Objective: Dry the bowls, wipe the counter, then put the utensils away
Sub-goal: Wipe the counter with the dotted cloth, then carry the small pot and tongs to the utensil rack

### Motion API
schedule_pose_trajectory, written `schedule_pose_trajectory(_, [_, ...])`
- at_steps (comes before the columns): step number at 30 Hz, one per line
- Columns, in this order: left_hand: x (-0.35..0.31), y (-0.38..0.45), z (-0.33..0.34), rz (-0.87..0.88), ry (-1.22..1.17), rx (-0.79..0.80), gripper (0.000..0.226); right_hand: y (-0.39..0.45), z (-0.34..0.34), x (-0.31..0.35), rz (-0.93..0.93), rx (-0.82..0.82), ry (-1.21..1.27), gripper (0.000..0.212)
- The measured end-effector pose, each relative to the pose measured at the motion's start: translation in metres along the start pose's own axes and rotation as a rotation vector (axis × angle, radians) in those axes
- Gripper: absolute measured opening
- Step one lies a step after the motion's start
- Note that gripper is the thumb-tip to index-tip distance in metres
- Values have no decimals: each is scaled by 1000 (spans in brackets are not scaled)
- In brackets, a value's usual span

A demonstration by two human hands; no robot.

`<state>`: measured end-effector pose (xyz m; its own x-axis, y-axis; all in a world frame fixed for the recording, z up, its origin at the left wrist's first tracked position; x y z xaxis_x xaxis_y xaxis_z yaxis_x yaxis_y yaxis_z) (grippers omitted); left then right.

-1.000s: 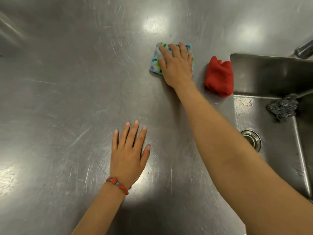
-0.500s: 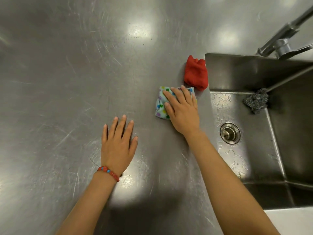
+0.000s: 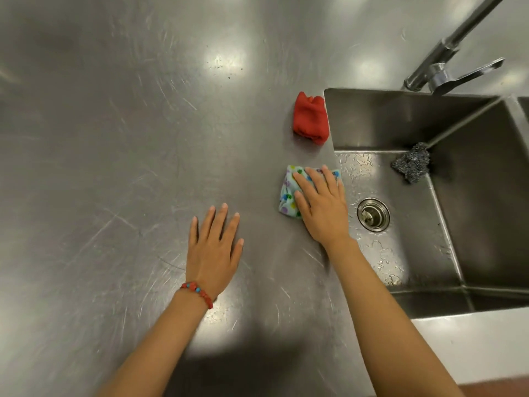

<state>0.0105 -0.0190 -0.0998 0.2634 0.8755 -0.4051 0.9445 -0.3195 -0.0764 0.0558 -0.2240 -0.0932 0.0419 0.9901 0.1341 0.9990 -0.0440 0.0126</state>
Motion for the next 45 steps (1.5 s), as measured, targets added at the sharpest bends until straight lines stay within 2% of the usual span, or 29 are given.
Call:
schedule_pose_trajectory(5, [0, -2, -2, -5, -20, 0, 46, 11, -4, -6, 6, 57, -22, 44])
schedule_pose_trajectory(9, [6, -12, -10, -55, -85, -12, 47, -13, -12, 6, 41, 77, -67, 47])
schedule_pose_trajectory(11, [10, -25, -16, -91, -97, -26, 46, -35, -17, 25, 33, 63, -13, 46])
schedule_pose_trajectory(17, [29, -78, -49, -177, -140, -103, 46, -91, -13, 109, -152, 115, 121, 45])
schedule_pose_trajectory(19, [44, -97, -61, -215, -147, -120, 53, -101, -10, 135, -193, 137, 144, 46])
schedule_pose_trajectory(26, [129, -172, -103, -383, -159, -217, 57, -127, -3, 244, -357, 175, 162, 46])
schedule_pose_trajectory(33, [247, -273, -160, -562, -155, -356, 50, -155, 3, 419, -576, 188, 188, 45])
schedule_pose_trajectory(36, [300, -315, -187, -619, -143, -386, 58, -170, 10, 494, -616, 210, 223, 46])
schedule_pose_trajectory(39, [348, -347, -211, -643, -126, -401, 56, -178, 14, 552, -624, 216, 250, 46])
schedule_pose_trajectory(45, [421, -366, -247, -669, -94, -437, 51, -176, 20, 632, -668, 234, 275, 45])
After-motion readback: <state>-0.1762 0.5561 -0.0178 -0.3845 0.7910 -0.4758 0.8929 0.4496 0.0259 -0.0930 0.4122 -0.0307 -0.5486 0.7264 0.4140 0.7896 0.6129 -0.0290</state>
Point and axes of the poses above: each hand's wrist, its own y-axis towards the middle knuckle, its own z-axis out of the palm, x = y × z, the point moved 8 cm from there along y, towards the middle knuckle, and after that the axes turned 8 degrees about -y, right-handed, at the moved point
